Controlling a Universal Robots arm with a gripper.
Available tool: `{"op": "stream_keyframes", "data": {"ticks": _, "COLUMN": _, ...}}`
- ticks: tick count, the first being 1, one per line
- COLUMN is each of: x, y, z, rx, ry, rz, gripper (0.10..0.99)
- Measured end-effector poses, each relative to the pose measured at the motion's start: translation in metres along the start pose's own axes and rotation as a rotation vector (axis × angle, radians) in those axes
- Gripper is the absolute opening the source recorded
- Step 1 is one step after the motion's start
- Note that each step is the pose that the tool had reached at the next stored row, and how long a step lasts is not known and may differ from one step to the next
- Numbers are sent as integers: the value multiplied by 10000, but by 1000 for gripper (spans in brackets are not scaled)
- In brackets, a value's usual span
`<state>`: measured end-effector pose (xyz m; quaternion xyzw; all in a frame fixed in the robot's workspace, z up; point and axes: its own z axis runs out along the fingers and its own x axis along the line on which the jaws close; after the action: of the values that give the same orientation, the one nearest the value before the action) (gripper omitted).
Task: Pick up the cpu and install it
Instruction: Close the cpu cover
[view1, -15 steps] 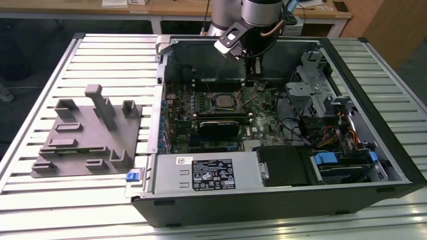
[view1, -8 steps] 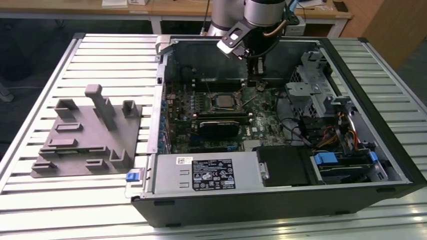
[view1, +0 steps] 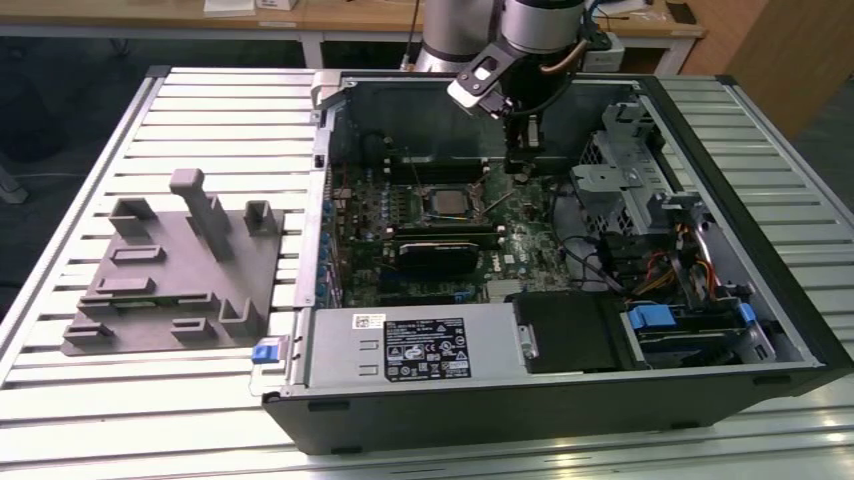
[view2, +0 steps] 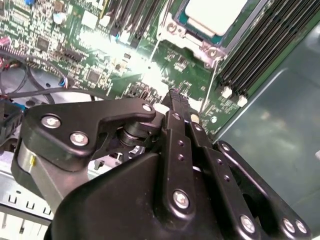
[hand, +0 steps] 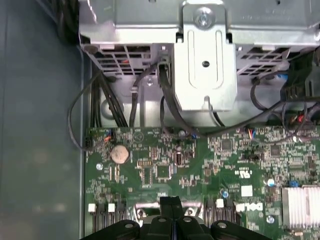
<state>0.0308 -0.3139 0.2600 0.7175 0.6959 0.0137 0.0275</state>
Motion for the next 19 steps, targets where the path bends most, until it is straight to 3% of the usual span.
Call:
{"op": "stream_keyframes", "data": {"ticks": 11, "x": 6, "y": 191, "z": 11, "rx": 0, "ry": -1, "rz": 0, "gripper": 106}}
{"op": "stream_keyframes", "data": {"ticks": 19, "x": 8, "y": 198, "z": 135, "rx": 1, "ry": -1, "rz": 0, "gripper": 106}}
